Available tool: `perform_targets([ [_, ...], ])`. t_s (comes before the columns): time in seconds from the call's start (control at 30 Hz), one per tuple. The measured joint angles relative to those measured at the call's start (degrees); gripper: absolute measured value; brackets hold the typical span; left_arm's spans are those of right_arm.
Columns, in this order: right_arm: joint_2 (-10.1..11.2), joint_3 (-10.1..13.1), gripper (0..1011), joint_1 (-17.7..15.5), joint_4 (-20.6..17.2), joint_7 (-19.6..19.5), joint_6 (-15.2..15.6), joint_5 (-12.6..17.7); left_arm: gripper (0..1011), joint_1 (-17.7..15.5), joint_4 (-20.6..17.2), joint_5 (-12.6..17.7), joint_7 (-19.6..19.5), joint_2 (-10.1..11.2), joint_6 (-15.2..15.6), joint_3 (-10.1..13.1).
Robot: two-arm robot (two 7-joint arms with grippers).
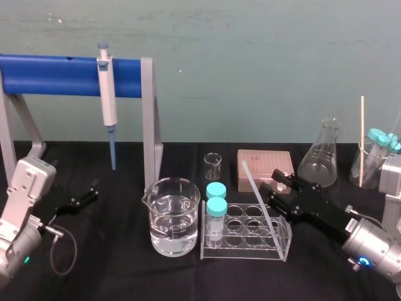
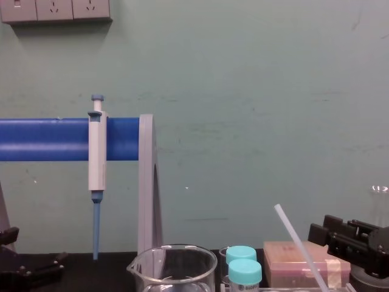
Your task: Pick up the stirring rod with one hand, then place it down.
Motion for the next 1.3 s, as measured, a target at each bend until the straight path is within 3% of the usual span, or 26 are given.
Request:
perform_targets([
  [0.17,0.0,0.0,625,-0.02,-0.02,0.0,-0.02,0.03,1000,0.0,0.0,0.0,0.0,0.0,0.0,0.0],
  [0.27,0.0,0.0,763,-0.02,-0.02,0.01,-0.04,0.03,1000,0.0,0.0,0.0,0.0,0.0,0.0,0.0],
  [0.6,-0.02,0.5,999,-0.26,-0.56,-1.3,-0.59,-0.61,1000,0.0,0.0,0.0,0.0,0.0,0.0,0.0],
  [0.8,-1.21,4.48,1003,-3.37,-4.36,-14.73,-3.42,-6.76,1000,0.0,0.0,0.0,0.0,0.0,0.0,0.0],
  [0.87,-2.17,6.67,1002,-5.41,-6.21,-23.07,-3.69,-10.51,1000,0.0,0.0,0.0,0.0,0.0,0.0,0.0],
  [0.97,-2.9,8.0,1002,-6.69,-7.09,-28.23,-3.02,-12.94,1000,0.0,0.0,0.0,0.0,0.0,0.0,0.0],
  [1.03,-3.24,8.71,1002,-7.59,-7.59,-31.57,-0.73,-14.41,1000,0.0,0.0,0.0,0.0,0.0,0.0,0.0],
  [1.13,-3.52,9.11,1003,-8.4,-7.63,-33.22,3.19,-14.79,1000,0.0,0.0,0.0,0.0,0.0,0.0,0.0],
  [1.3,-4.08,9.34,1003,-8.8,-6.93,-33.38,6.69,-14.6,1000,0.0,0.0,0.0,0.0,0.0,0.0,0.0],
])
